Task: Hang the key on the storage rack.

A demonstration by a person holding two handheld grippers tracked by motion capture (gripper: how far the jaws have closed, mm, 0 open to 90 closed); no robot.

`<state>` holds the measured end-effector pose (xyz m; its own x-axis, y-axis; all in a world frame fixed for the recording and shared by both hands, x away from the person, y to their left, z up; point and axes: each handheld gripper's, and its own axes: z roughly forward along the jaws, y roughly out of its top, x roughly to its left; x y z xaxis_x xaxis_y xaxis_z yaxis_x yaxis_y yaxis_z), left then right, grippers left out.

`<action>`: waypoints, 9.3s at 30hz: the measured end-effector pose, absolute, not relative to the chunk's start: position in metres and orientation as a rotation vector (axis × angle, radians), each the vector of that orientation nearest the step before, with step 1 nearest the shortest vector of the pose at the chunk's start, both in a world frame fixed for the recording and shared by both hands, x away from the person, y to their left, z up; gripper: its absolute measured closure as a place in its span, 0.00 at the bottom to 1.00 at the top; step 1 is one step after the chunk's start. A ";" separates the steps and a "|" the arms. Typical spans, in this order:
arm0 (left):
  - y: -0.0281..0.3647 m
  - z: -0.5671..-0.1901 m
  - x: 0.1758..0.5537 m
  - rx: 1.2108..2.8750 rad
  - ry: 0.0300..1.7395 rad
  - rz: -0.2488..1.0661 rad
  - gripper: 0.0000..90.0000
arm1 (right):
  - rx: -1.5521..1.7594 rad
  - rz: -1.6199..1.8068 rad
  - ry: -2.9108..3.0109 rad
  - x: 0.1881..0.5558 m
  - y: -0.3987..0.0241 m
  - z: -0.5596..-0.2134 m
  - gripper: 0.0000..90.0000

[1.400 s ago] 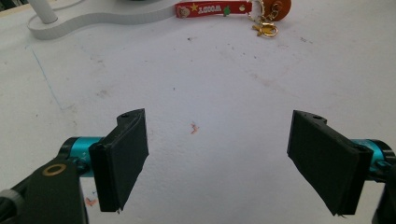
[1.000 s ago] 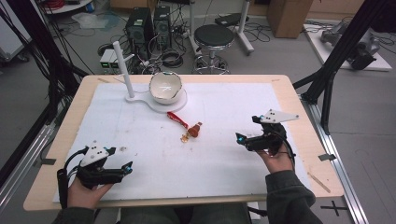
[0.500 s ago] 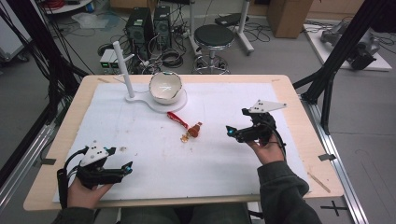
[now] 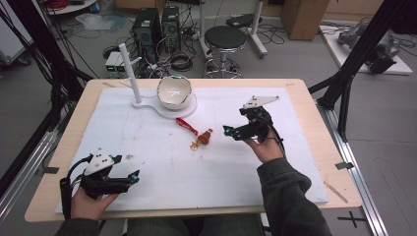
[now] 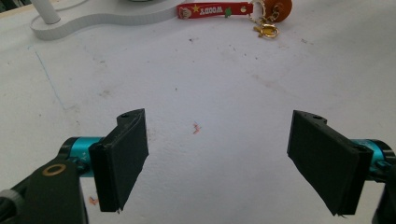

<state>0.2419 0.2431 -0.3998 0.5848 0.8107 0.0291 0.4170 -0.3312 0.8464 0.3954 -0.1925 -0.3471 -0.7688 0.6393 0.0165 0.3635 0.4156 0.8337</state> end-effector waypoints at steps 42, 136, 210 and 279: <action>0.245 -0.399 0.243 1.950 0.984 0.584 0.23 | 0.893 1.086 2.598 0.459 -0.090 -0.367 0.32; 0.245 -0.398 0.244 1.949 0.983 0.589 0.23 | 0.882 0.974 2.764 0.456 -0.057 -0.383 0.95; 0.247 -0.397 0.244 1.933 0.981 0.592 0.23 | 0.662 1.162 2.613 0.458 -0.009 -0.299 0.95; 0.249 -0.397 0.244 1.926 0.991 0.601 0.23 | 0.562 0.956 2.539 0.499 0.099 -0.289 0.95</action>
